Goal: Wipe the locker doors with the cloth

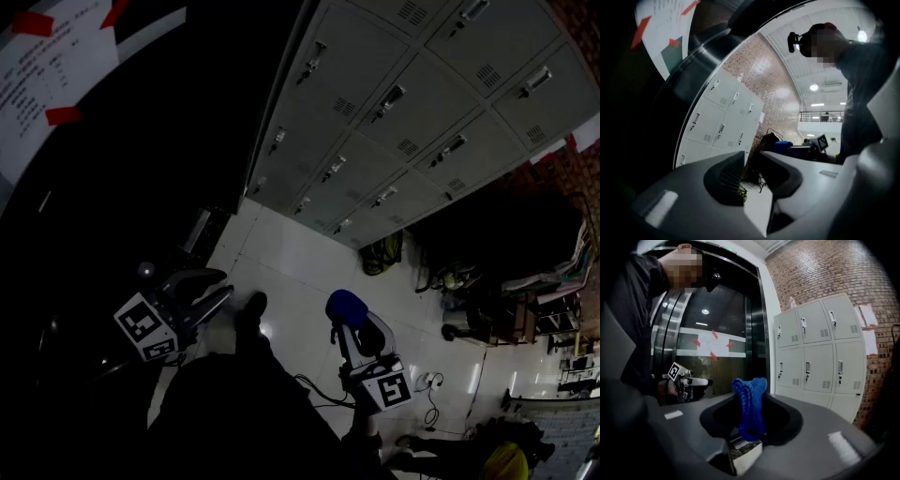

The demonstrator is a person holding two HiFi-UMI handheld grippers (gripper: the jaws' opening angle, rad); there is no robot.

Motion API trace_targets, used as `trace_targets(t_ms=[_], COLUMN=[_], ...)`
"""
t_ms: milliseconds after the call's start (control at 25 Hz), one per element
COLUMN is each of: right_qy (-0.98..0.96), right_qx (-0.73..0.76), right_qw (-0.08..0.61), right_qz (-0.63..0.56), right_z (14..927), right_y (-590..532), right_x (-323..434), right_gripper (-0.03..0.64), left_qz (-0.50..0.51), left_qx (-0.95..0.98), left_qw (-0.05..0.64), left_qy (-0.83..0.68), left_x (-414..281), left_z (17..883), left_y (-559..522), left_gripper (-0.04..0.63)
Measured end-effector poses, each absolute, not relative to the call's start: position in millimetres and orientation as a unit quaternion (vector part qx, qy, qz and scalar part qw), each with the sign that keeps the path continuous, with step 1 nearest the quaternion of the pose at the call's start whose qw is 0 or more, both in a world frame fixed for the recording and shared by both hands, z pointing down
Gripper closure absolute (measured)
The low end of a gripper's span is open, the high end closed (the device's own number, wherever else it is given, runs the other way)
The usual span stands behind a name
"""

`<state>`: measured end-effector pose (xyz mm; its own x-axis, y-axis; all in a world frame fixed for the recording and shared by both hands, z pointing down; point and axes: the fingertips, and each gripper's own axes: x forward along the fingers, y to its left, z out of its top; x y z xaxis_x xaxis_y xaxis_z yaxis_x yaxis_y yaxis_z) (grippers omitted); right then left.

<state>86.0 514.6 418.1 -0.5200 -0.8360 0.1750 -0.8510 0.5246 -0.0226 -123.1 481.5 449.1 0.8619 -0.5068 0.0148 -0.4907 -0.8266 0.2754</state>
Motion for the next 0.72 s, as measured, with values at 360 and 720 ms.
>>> trace_targets(t_ms=[360, 720], right_qy=[-0.856, -0.874], right_qx=[0.508, 0.481], right_qw=[0.062, 0.051], right_qz=[0.070, 0.041], right_z=[410.9, 389.1], right_y=[365.6, 228.0], right_x=[173.2, 183.3], right_gripper=[0.489, 0.489], left_qz=[-0.009, 0.007], left_qx=[0.962, 0.955], left_qw=[0.154, 0.138], left_qy=[-0.227, -0.263], left_x=[-26.4, -20.6], left_z=[437.3, 415.5], left_y=[325.5, 216.7], left_gripper=[0.503, 0.503])
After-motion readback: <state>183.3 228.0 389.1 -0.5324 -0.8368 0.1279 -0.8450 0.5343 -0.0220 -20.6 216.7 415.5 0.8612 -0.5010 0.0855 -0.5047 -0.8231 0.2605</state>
